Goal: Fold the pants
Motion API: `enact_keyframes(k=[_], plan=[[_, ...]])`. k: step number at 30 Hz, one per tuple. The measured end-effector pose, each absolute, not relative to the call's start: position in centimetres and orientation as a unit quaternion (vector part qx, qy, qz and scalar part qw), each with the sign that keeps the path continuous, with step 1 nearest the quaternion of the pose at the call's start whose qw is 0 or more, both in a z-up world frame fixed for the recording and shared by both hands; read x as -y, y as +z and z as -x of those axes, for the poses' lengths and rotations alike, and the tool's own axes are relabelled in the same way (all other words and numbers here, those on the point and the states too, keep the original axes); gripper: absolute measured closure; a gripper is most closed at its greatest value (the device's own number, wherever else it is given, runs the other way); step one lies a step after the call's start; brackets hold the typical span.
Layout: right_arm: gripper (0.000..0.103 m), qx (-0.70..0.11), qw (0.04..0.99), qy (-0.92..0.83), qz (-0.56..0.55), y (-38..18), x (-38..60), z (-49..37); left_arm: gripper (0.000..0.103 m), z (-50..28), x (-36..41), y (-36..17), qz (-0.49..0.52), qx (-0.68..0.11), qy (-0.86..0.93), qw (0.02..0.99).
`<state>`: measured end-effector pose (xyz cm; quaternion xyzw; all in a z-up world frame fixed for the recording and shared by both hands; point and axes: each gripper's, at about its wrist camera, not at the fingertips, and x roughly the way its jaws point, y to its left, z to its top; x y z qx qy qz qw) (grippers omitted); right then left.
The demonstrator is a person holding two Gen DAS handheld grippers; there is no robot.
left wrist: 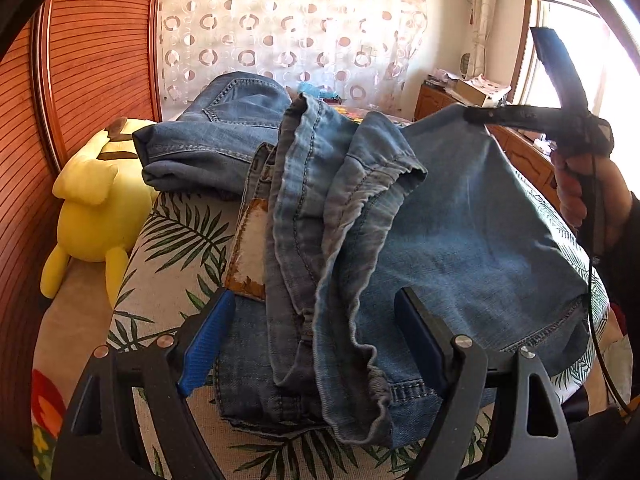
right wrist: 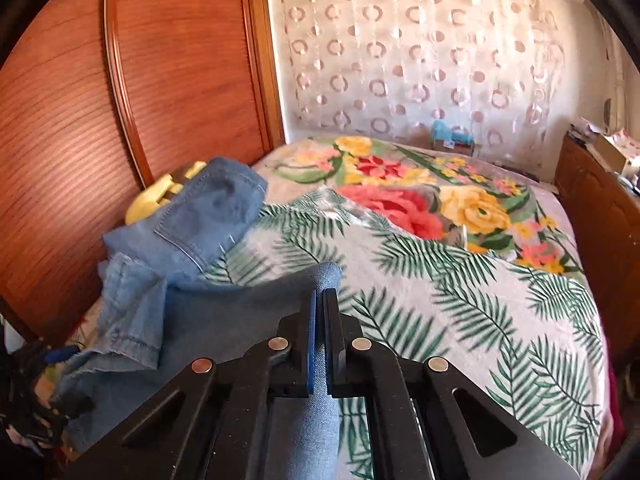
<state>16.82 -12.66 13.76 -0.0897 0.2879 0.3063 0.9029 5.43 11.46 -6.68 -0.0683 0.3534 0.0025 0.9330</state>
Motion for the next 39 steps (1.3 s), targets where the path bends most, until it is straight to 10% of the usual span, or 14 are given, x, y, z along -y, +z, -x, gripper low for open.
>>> enact_keyframes(k=[3, 7, 10, 23, 27, 39], plan=[[0.097, -0.294, 0.901, 0.308, 0.085, 13.3, 13.6, -16.2, 0.021, -5.4, -11.4, -6.7, 0.069, -0.353, 0.003, 0.933], [0.048, -0.312, 0.893, 0.313, 0.084, 13.2, 15.1, -14.9, 0.021, -5.2, -11.3, -6.5, 0.07, -0.348, 0.002, 0.935], [0.039, -0.329, 0.884, 0.321, 0.086, 12.1, 16.6, -13.2, 0.021, -5.2, -11.1, -6.4, 0.069, -0.346, 0.0, 0.935], [0.039, -0.395, 0.843, 0.362, 0.043, 6.1, 17.9, -13.3, 0.021, -5.8, -10.9, -7.0, 0.068, -0.353, 0.0, 0.933], [0.089, -0.392, 0.831, 0.395, 0.027, 5.8, 17.8, -13.6, 0.021, -6.0, -10.8, -6.9, 0.069, -0.351, 0.001, 0.934], [0.095, -0.31, 0.882, 0.345, 0.086, 13.8, 22.5, -11.4, 0.021, -6.9, -8.8, -4.3, 0.055, -0.327, -0.022, 0.943]])
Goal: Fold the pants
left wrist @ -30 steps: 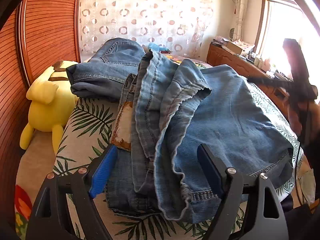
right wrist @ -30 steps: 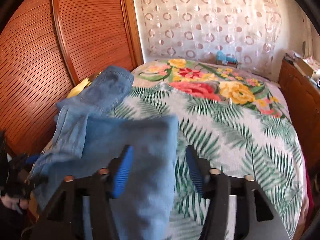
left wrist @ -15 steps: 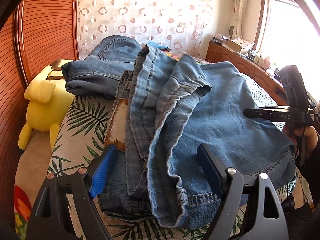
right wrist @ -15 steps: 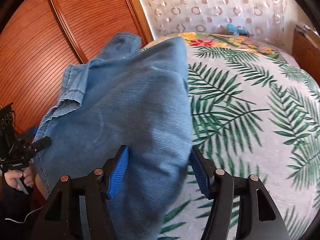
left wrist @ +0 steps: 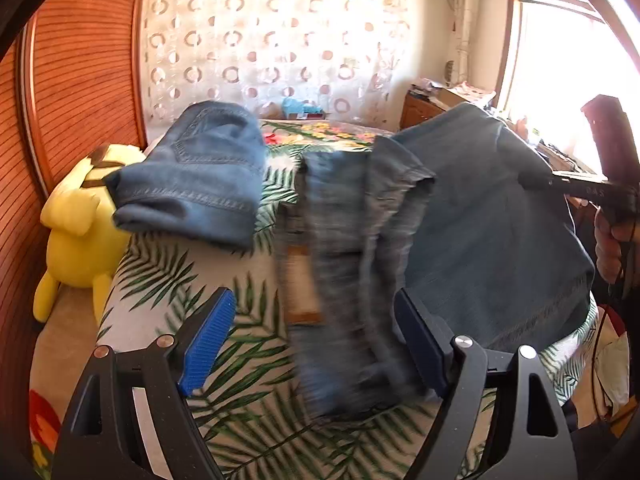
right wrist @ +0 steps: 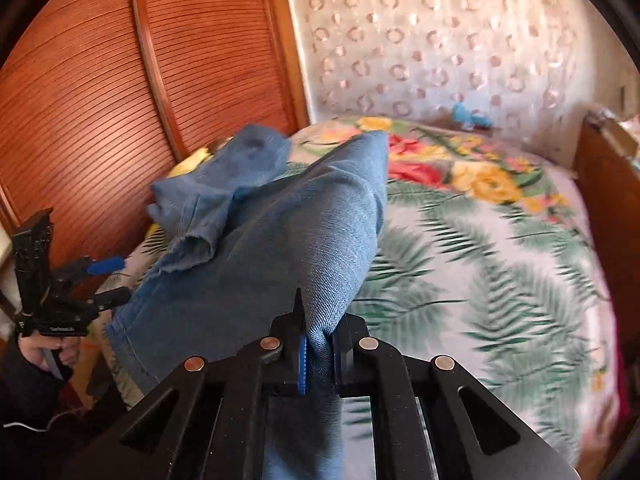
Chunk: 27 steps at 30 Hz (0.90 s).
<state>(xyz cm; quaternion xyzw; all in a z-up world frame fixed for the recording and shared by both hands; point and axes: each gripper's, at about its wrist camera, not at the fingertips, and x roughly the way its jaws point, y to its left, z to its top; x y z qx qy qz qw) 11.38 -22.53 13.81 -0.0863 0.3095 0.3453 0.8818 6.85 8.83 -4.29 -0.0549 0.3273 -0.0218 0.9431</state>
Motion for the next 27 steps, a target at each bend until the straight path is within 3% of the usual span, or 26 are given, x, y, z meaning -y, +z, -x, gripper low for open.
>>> enact_keyframes(k=[6, 11, 21, 27], plan=[[0.095, -0.322, 0.906, 0.256, 0.099, 14.1, 29.5, -12.7, 0.021, -8.3, -6.4, -3.1, 0.041, -0.32, -0.048, 0.945], [0.092, -0.359, 0.907, 0.203, 0.084, 10.7, 34.4, -15.1, 0.021, -9.7, -3.7, -2.3, 0.03, -0.316, -0.076, 0.945], [0.06, -0.356, 0.914, 0.178, 0.075, 8.4, 35.5, -13.1, 0.021, -14.1, 2.1, -1.3, 0.0, -0.328, -0.134, 0.935], [0.058, -0.342, 0.919, 0.183, 0.065, 8.0, 36.9, -10.7, 0.021, -17.9, 6.4, -2.3, -0.055, -0.355, -0.15, 0.921]])
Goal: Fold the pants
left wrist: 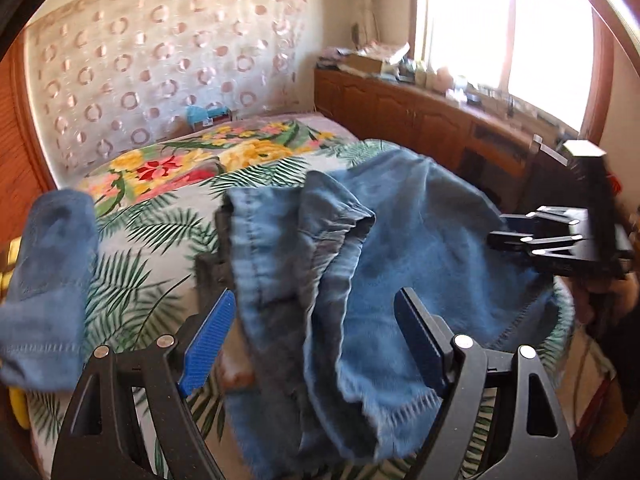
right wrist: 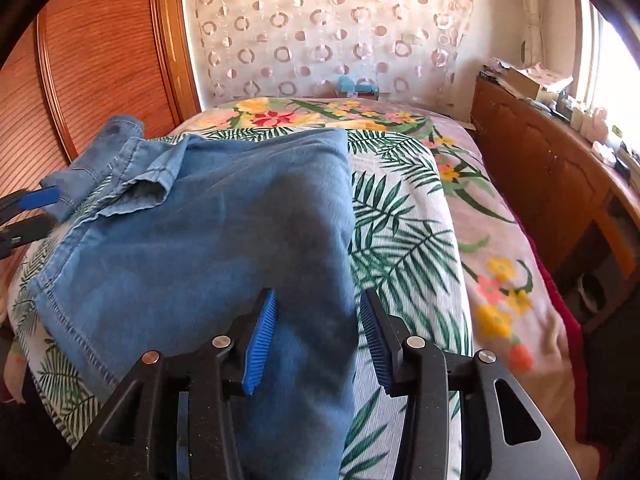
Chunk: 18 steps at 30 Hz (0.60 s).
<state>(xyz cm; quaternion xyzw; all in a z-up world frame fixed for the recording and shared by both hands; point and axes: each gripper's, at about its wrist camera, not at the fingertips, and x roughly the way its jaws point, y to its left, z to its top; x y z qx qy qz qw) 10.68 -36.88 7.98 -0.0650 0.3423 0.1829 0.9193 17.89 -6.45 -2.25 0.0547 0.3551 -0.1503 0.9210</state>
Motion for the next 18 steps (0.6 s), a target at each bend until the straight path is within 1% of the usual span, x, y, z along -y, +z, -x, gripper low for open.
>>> enact_keyframes(k=[7, 12, 14, 18], plan=[[0.057, -0.328, 0.923, 0.192, 0.056, 7.7, 38.0, -8.7, 0.021, -20.5, 6.6, -3.9, -0.099, -0.378, -0.112, 0.914], [0.057, -0.322, 0.925, 0.197, 0.041, 7.8, 38.8, -7.9, 0.021, -21.2, 2.7, -3.8, -0.068, -0.36, -0.052, 0.929], [0.057, -0.321, 0.926, 0.197, 0.035, 7.6, 39.0, -8.0, 0.021, -21.4, 0.8, -4.3, -0.04, -0.368, -0.044, 0.928], [0.057, -0.32, 0.927, 0.197, 0.023, 7.3, 39.6, -7.8, 0.021, -21.2, -0.5, -5.0, -0.032, -0.373, -0.025, 0.927]])
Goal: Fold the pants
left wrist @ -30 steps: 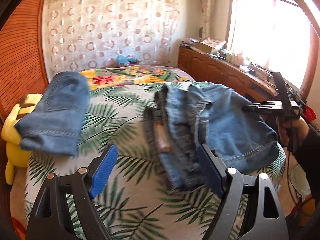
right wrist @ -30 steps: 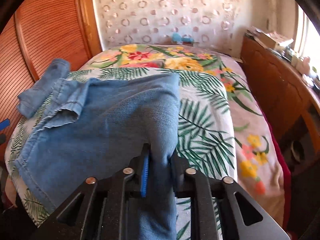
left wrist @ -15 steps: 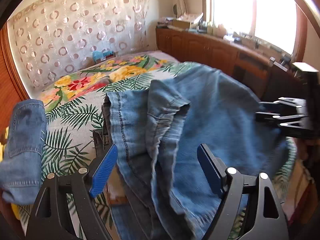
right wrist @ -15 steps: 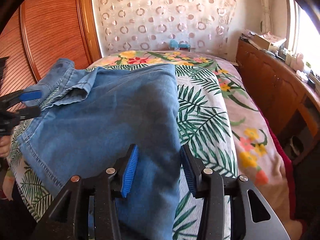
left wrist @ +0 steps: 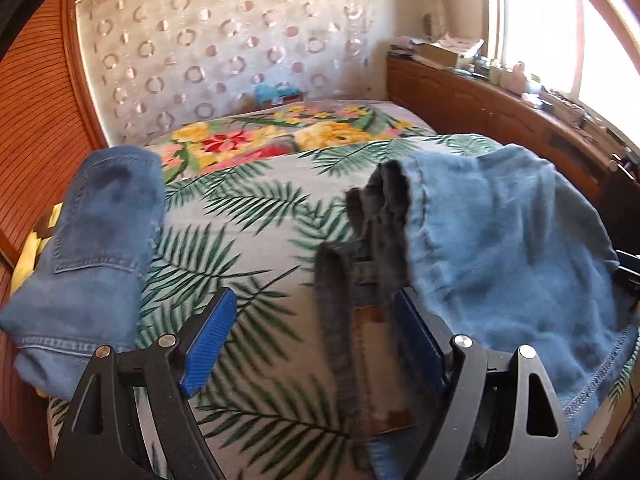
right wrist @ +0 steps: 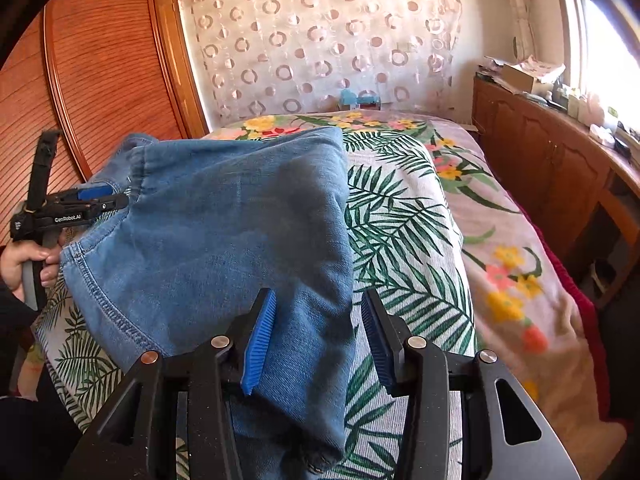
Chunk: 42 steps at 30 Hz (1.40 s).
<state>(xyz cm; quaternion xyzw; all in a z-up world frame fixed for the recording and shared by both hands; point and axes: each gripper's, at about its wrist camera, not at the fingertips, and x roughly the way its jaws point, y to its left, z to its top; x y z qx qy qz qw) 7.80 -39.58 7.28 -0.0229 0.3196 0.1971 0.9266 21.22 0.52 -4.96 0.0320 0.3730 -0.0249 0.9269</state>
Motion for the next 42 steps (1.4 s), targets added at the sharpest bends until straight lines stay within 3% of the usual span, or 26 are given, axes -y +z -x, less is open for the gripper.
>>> enact_keyframes(k=[6, 10, 13, 27, 29, 31, 32, 34, 36, 42], plan=[[0.056, -0.319, 0.929, 0.189, 0.016, 7.1, 39.5, -7.3, 0.021, -19.5, 0.2, -3.6, -0.018, -0.347, -0.048, 0.936], [0.044, -0.32, 0.926, 0.198, 0.002, 7.2, 39.2, -6.5, 0.021, -18.4, 1.1, -2.7, -0.009, -0.336, -0.072, 0.939], [0.04, -0.321, 0.926, 0.198, 0.006, 6.9, 39.1, -6.4, 0.021, -17.4, 2.2, -2.2, -0.007, -0.329, -0.091, 0.94], [0.04, -0.356, 0.913, 0.195, -0.044, 5.4, 39.4, -8.5, 0.021, -13.7, 7.9, -2.8, -0.034, -0.334, -0.159, 0.928], [0.044, -0.357, 0.911, 0.201, -0.05, 5.3, 39.4, -8.5, 0.021, -13.5, 8.4, -3.4, -0.036, -0.34, -0.163, 0.925], [0.059, -0.358, 0.908, 0.212, -0.055, 5.3, 39.2, -8.5, 0.021, -13.4, 8.6, -3.9, -0.037, -0.346, -0.165, 0.923], [0.061, -0.356, 0.908, 0.213, -0.056, 5.3, 39.2, -8.4, 0.021, -13.4, 8.7, -4.3, -0.037, -0.349, -0.166, 0.921], [0.08, -0.348, 0.912, 0.212, -0.051, 5.5, 39.2, -8.1, 0.021, -13.4, 8.7, -4.9, -0.04, -0.356, -0.164, 0.919], [0.087, -0.335, 0.915, 0.217, -0.055, 6.1, 39.3, -7.6, 0.021, -13.4, 8.5, -5.7, -0.043, -0.361, -0.158, 0.918], [0.09, -0.28, 0.929, 0.239, -0.037, 9.6, 37.8, -5.5, 0.021, -12.9, 7.3, -5.7, -0.028, -0.363, -0.15, 0.919]])
